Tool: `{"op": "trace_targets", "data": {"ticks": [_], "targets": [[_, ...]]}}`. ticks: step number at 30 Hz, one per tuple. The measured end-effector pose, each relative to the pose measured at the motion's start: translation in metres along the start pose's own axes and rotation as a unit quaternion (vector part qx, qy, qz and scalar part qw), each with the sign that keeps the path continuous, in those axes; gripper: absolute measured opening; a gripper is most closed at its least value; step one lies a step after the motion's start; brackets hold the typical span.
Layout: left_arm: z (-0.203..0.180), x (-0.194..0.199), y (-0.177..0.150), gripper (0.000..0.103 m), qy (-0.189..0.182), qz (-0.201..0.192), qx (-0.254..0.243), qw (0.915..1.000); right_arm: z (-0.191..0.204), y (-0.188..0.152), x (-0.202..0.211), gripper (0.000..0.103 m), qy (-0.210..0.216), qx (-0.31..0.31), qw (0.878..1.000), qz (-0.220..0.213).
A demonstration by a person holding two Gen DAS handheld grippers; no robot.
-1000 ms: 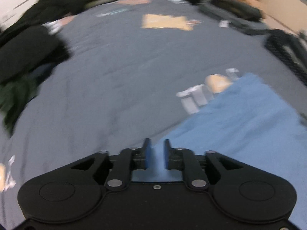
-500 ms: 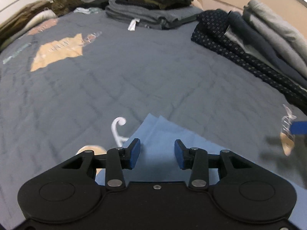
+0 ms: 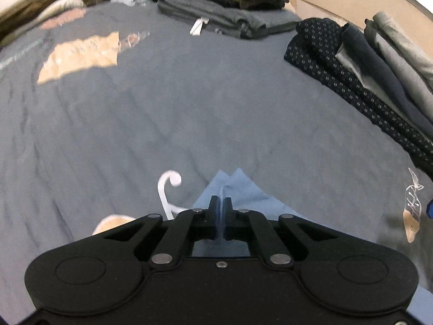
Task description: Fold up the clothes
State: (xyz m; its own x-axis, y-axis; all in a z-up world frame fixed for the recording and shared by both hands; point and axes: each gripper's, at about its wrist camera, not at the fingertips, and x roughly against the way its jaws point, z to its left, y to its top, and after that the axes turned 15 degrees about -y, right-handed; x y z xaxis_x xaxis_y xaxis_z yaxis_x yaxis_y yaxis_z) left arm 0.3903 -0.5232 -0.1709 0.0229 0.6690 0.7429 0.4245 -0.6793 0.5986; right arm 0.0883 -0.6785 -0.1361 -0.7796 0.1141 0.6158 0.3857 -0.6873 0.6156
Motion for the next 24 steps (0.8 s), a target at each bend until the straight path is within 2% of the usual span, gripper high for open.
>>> {"op": "trace_targets", "data": {"ticks": [5,7,9,11,13,16,18,20,21,24], "targets": [[-0.006,-0.012,0.004,0.002,0.028,0.02,-0.02,0.9992,0.0,-0.001,0.0,0.052,0.0,-0.001,1.0,-0.001],[-0.007,-0.014,0.003,0.008,0.044,0.017,-0.022,0.9986,0.001,-0.001,0.0,0.053,0.0,0.001,1.0,0.0],[-0.007,0.0,0.003,0.009,0.062,-0.012,-0.018,0.9978,0.002,-0.001,-0.001,0.053,-0.001,0.005,1.0,0.0],[-0.003,0.021,0.001,0.013,0.062,-0.018,-0.013,0.9978,0.002,-0.002,-0.003,0.053,-0.003,0.006,1.0,0.005],[0.002,0.044,-0.006,0.013,0.07,-0.01,-0.009,0.9975,0.003,-0.003,-0.004,0.053,-0.003,0.007,1.0,0.01],[0.015,0.08,-0.03,0.014,0.096,0.023,-0.004,0.9951,0.006,-0.004,-0.004,0.053,0.0,0.013,1.0,0.01],[0.033,0.106,-0.05,0.023,0.113,0.046,0.013,0.9925,0.008,-0.006,-0.003,0.053,0.002,0.015,1.0,0.009],[0.047,0.127,-0.071,0.041,0.125,0.066,0.031,0.9894,0.009,-0.007,-0.003,0.053,0.001,0.017,1.0,0.011],[0.051,0.134,-0.079,0.045,0.131,0.072,0.035,0.9881,0.01,-0.008,-0.004,0.053,0.0,0.018,1.0,0.011],[0.057,0.15,-0.099,0.047,0.137,0.079,0.038,0.9866,0.013,-0.009,-0.005,0.053,-0.001,0.024,1.0,0.012]]}}
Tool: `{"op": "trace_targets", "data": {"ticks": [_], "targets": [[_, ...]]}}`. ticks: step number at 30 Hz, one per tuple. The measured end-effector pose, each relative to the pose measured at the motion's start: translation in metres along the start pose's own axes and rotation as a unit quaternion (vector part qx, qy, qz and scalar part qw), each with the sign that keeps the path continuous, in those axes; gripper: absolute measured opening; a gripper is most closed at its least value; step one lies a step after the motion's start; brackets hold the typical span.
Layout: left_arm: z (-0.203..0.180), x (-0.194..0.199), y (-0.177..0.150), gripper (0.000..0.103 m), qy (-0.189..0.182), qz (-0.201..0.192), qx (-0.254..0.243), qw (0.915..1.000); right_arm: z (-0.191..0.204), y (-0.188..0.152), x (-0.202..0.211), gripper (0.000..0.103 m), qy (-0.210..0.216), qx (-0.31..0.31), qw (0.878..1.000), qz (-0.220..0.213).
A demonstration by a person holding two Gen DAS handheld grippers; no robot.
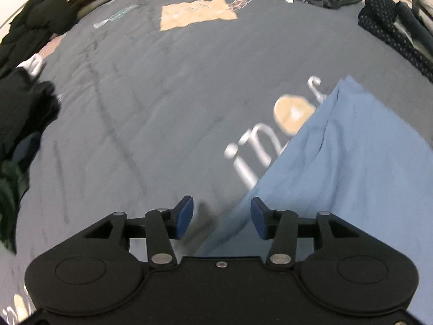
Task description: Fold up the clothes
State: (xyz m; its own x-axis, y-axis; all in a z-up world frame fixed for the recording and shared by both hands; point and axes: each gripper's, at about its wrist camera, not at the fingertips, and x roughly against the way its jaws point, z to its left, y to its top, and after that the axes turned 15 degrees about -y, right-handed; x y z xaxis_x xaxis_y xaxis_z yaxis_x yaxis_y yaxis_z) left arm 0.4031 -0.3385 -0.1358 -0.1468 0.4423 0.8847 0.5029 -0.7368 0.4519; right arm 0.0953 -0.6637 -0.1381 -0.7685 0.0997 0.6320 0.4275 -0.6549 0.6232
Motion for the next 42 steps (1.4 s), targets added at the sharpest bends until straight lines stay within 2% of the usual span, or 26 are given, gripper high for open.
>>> {"op": "trace_targets", "data": {"ticks": [4,7,12,16,18,19,22,25,30,35,39,40,42], "targets": [[-0.016,0.0,-0.006,0.047,-0.014,-0.004,-0.035,0.9993,0.007,-0.003,-0.002,0.053,0.002,0.015,1.0,0.002],[-0.031,-0.01,0.001,0.042,-0.026,-0.008,-0.06,0.9978,0.013,-0.007,-0.003,0.053,0.003,0.028,1.0,0.003],[-0.046,-0.041,0.012,0.038,-0.036,0.03,-0.094,0.9945,0.018,-0.01,-0.005,0.053,0.002,0.04,0.999,0.007],[-0.044,-0.054,0.006,0.039,-0.034,0.041,-0.093,0.9942,0.017,-0.011,-0.006,0.053,0.003,0.041,0.999,0.007],[-0.045,-0.055,0.004,0.027,-0.04,0.042,-0.092,0.994,0.016,-0.01,-0.005,0.053,0.003,0.038,0.999,0.007],[-0.045,-0.054,0.004,0.013,-0.047,0.045,-0.088,0.9939,0.016,-0.01,-0.005,0.053,0.003,0.036,0.999,0.007],[-0.047,-0.049,0.003,0.006,-0.043,0.041,-0.091,0.9941,0.015,-0.01,-0.005,0.053,0.002,0.032,0.999,0.007],[-0.046,-0.041,0.005,0.004,-0.033,0.022,-0.09,0.9952,0.015,-0.011,-0.005,0.053,0.003,0.03,1.0,0.007],[-0.034,-0.025,0.007,0.004,-0.013,-0.022,-0.065,0.9975,0.015,-0.01,-0.005,0.053,0.005,0.029,1.0,0.007],[-0.027,-0.031,0.001,0.004,0.018,-0.028,-0.048,0.9983,0.015,-0.01,-0.006,0.053,0.003,0.027,1.0,0.008],[-0.027,-0.02,0.009,0.007,-0.002,-0.061,-0.03,0.9977,0.015,-0.01,-0.005,0.053,0.004,0.025,1.0,0.01],[-0.029,-0.019,0.013,0.011,-0.015,-0.065,-0.027,0.9974,0.015,-0.01,-0.005,0.053,0.004,0.025,1.0,0.009],[-0.038,-0.026,0.024,0.027,-0.026,-0.059,-0.038,0.9972,0.015,-0.01,-0.005,0.053,0.004,0.025,1.0,0.009]]}}
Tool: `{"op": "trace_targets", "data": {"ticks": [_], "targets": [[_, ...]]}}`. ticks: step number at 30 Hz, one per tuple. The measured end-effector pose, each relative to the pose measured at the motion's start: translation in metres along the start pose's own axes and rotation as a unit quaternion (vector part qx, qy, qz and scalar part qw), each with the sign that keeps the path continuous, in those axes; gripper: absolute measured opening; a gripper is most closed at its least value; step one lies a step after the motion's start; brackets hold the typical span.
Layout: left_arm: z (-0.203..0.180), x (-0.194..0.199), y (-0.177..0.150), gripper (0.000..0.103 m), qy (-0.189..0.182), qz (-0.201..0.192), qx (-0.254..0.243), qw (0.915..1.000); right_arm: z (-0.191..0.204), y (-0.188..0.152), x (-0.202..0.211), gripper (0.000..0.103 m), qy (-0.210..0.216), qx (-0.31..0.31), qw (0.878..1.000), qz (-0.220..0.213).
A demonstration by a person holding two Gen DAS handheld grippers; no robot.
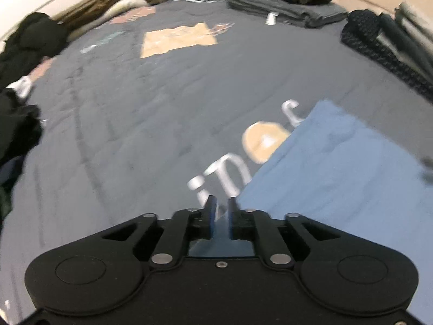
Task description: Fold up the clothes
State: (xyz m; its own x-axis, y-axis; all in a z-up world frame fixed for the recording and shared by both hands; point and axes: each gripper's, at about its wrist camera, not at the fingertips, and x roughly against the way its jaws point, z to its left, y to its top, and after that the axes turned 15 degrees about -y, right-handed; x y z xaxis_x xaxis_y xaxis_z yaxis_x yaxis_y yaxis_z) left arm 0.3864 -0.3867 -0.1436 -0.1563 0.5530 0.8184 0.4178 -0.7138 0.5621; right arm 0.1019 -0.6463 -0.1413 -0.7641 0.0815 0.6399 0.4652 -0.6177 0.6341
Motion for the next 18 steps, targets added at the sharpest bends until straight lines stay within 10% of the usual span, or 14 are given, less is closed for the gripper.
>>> {"op": "trace_targets", "data": {"ticks": [2,6,11,18], "targets": [[-0.014,-0.014,0.008,0.046,-0.008,0.013,-0.03,0.9994,0.0,0.0,-0.001,0.053,-0.001,0.0,1.0,0.002],[-0.032,-0.048,0.015,0.045,-0.013,0.041,-0.06,0.9973,0.0,0.0,0.0,0.053,0.004,0.002,1.0,0.003],[-0.037,-0.065,0.015,0.006,-0.017,0.053,-0.059,0.9967,-0.002,0.0,0.0,0.053,0.007,-0.004,1.0,0.004],[-0.037,-0.051,0.02,0.001,0.01,0.002,-0.047,0.9989,-0.005,0.003,0.003,0.053,0.018,-0.018,1.0,0.005]]}}
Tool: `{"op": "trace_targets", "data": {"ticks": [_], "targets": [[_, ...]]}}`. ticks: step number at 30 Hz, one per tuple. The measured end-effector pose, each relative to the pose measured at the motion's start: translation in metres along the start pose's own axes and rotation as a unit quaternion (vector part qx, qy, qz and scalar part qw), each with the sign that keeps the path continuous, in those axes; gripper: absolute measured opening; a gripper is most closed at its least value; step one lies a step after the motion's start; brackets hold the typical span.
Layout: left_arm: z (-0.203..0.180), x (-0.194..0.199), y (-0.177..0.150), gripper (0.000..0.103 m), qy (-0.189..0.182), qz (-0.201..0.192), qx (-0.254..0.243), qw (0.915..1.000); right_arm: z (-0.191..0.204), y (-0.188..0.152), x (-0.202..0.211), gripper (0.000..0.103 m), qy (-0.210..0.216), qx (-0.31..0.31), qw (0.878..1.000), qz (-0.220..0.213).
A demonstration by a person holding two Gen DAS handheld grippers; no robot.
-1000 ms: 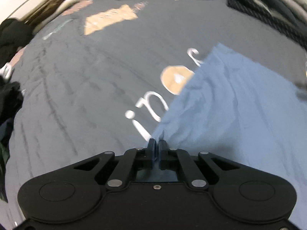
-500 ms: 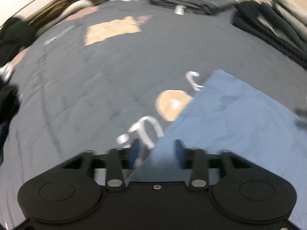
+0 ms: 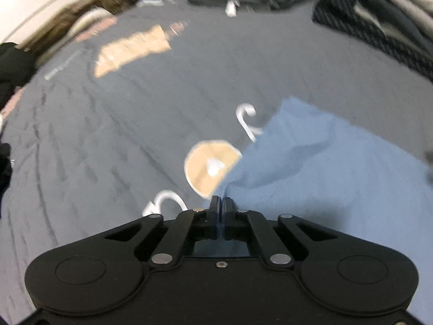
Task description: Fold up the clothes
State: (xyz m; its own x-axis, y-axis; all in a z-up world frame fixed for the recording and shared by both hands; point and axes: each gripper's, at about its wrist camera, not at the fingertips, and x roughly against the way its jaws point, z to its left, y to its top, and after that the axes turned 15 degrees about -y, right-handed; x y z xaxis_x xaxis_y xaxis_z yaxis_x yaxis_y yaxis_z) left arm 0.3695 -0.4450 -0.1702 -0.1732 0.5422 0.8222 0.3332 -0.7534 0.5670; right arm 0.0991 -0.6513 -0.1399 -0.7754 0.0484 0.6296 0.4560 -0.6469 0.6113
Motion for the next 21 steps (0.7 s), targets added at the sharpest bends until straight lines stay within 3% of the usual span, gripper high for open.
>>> {"op": "trace_targets", "data": {"ticks": [3,6,8,10,12,14,19,21], "targets": [[-0.002,-0.002,0.004,0.001,0.017,-0.012,0.0,0.9998,-0.001,0.001,0.001,0.053,0.003,-0.005,1.0,-0.001],[-0.001,-0.011,0.006,0.006,0.023,0.008,0.01,0.9997,-0.001,0.0,0.001,0.054,0.003,-0.004,1.0,-0.001],[-0.002,-0.007,0.008,0.007,0.036,0.0,0.006,0.9993,-0.001,0.0,0.001,0.054,0.003,-0.004,1.0,0.0],[0.0,0.003,0.011,0.009,0.015,-0.026,0.024,0.9992,-0.001,0.0,0.002,0.054,0.003,-0.005,1.0,0.0],[-0.002,0.008,0.017,0.025,-0.009,-0.041,0.03,0.9987,-0.001,0.0,0.002,0.054,0.003,-0.005,1.0,0.0],[-0.012,0.001,0.024,0.045,-0.009,-0.039,0.008,0.9992,-0.001,0.001,0.002,0.054,0.002,-0.006,1.0,0.0],[-0.025,-0.036,0.034,0.045,-0.008,0.0,-0.011,0.9999,0.0,0.001,0.003,0.054,0.002,-0.004,1.0,-0.001],[-0.025,-0.048,0.033,0.031,-0.009,0.012,-0.005,0.9999,0.0,0.001,0.003,0.054,0.003,-0.004,1.0,-0.001]]}}
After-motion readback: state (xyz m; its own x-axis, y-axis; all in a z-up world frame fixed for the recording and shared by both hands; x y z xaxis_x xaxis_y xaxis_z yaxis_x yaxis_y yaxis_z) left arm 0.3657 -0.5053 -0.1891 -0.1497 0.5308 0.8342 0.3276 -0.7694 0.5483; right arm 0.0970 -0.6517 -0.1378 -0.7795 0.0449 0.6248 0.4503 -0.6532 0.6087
